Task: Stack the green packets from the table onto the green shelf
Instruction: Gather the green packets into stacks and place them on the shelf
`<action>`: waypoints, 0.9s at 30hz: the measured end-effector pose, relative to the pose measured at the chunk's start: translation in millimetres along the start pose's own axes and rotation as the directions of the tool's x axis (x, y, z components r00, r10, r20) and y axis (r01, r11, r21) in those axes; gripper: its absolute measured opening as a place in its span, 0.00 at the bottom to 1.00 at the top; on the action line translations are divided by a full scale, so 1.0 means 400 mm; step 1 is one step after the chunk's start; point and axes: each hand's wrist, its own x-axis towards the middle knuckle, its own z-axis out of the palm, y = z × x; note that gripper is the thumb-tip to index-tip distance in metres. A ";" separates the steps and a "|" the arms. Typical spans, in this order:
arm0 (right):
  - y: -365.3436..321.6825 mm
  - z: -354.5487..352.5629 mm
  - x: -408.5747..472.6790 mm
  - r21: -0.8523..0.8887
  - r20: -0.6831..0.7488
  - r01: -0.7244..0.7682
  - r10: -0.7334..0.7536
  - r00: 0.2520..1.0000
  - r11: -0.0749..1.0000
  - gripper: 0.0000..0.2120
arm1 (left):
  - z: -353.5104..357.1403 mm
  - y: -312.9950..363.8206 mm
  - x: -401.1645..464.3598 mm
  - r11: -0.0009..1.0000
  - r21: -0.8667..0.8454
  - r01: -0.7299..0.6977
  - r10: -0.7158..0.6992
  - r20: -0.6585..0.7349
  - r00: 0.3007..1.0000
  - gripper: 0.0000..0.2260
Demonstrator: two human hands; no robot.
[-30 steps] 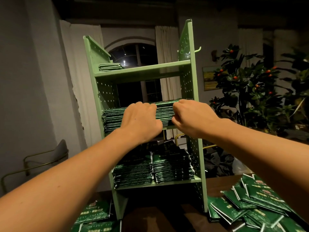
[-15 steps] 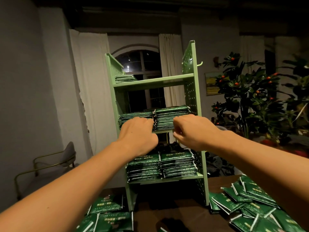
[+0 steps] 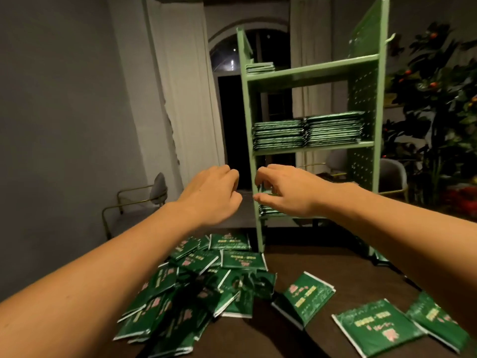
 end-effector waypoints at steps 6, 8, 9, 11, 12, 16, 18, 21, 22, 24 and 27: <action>-0.098 0.119 0.054 0.042 0.196 0.019 -0.027 0.980 0.999 0.32 | 0.061 -0.126 -0.135 0.997 0.014 0.081 -0.082 0.056 0.995 0.09; -0.111 0.152 0.061 0.050 0.261 0.004 -0.017 0.965 0.999 0.38 | 0.076 -0.147 -0.169 0.995 0.012 0.100 -0.101 0.083 0.991 0.11; -0.136 0.189 0.079 0.070 0.309 0.009 -0.031 0.950 0.997 0.42 | 0.089 -0.179 -0.206 0.993 0.013 0.121 -0.122 0.112 0.986 0.13; -0.152 0.232 0.085 0.112 0.394 -0.007 -0.038 0.918 0.994 0.50 | 0.115 -0.212 -0.244 0.991 0.007 0.133 -0.132 0.169 0.977 0.19; -0.161 0.257 0.092 0.132 0.437 -0.020 -0.040 0.899 0.991 0.54 | 0.127 -0.230 -0.265 0.989 -0.012 0.146 -0.140 0.220 0.965 0.24; -0.188 0.356 0.117 0.094 0.576 -0.058 -0.007 0.818 0.994 0.63 | 0.181 -0.296 -0.346 0.937 -0.178 0.301 -0.161 0.546 0.822 0.55; -0.198 0.386 0.124 0.063 0.611 -0.069 0.016 0.791 0.996 0.64 | 0.213 -0.326 -0.379 0.920 -0.164 0.357 -0.171 0.652 0.739 0.62; -0.209 0.438 0.142 0.083 0.637 -0.124 0.043 0.769 0.989 0.66 | 0.277 -0.374 -0.409 0.868 -0.175 0.464 -0.221 0.700 0.679 0.67; -0.211 0.449 0.143 0.088 0.643 -0.145 0.055 0.764 0.985 0.66 | 0.293 -0.381 -0.416 0.859 -0.170 0.484 -0.238 0.703 0.670 0.68; -0.209 0.476 0.153 0.092 0.652 -0.186 0.082 0.754 0.978 0.66 | 0.333 -0.390 -0.418 0.858 -0.160 0.487 -0.252 0.695 0.673 0.69; -0.193 0.515 0.165 0.076 0.659 -0.233 0.127 0.741 0.969 0.67 | 0.388 -0.398 -0.405 0.856 -0.197 0.479 -0.247 0.657 0.712 0.71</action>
